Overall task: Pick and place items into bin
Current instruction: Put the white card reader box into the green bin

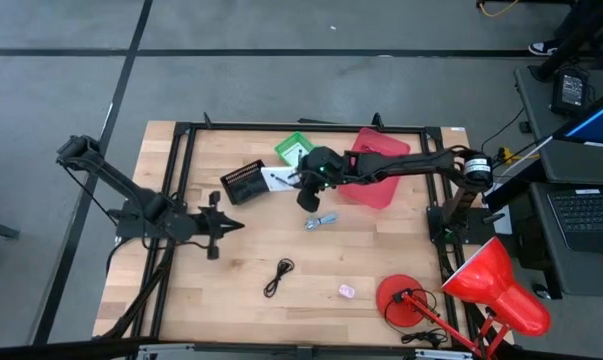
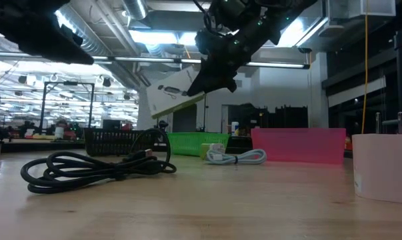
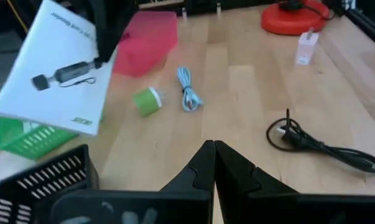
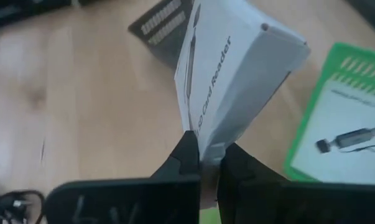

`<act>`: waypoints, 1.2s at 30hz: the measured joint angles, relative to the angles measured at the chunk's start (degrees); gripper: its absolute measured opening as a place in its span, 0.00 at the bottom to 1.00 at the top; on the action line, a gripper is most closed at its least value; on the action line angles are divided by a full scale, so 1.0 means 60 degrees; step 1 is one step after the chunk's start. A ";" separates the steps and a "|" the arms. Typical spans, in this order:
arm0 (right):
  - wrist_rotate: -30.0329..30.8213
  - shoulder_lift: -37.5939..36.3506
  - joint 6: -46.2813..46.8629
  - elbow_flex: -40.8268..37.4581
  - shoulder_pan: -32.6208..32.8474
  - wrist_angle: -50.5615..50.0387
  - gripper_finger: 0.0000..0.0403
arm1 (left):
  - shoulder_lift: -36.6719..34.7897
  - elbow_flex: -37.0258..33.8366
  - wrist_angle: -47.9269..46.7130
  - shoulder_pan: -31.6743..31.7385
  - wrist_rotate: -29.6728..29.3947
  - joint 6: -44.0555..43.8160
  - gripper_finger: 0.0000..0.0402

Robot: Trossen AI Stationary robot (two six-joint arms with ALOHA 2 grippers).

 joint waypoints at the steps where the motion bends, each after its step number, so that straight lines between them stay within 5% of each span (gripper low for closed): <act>1: 0.0035 -0.0016 0.0021 0.0000 -0.0068 0.0048 0.01 | -0.0094 0.0000 -0.0031 0.0000 0.0007 0.0108 0.00; 7: 0.0470 -0.0065 0.0404 -0.0267 -0.0466 0.0357 0.01 | -0.0282 0.0000 -0.0240 0.0000 0.0318 0.0589 0.00; 17: 0.0669 -0.1370 0.1797 -0.2571 -0.0537 0.3007 0.01 | -0.0282 0.0000 -0.0477 0.0000 0.0436 0.0642 0.00; 23: 0.2801 -0.1786 0.3410 -0.3773 -0.0240 0.4275 0.02 | -0.0284 0.0000 -0.0465 0.0002 0.0415 0.1079 0.00; 36: 0.4360 -0.1241 0.5204 -0.3661 0.0035 0.4567 0.02 | -0.0282 0.0000 0.0040 0.0004 0.0422 0.3354 0.00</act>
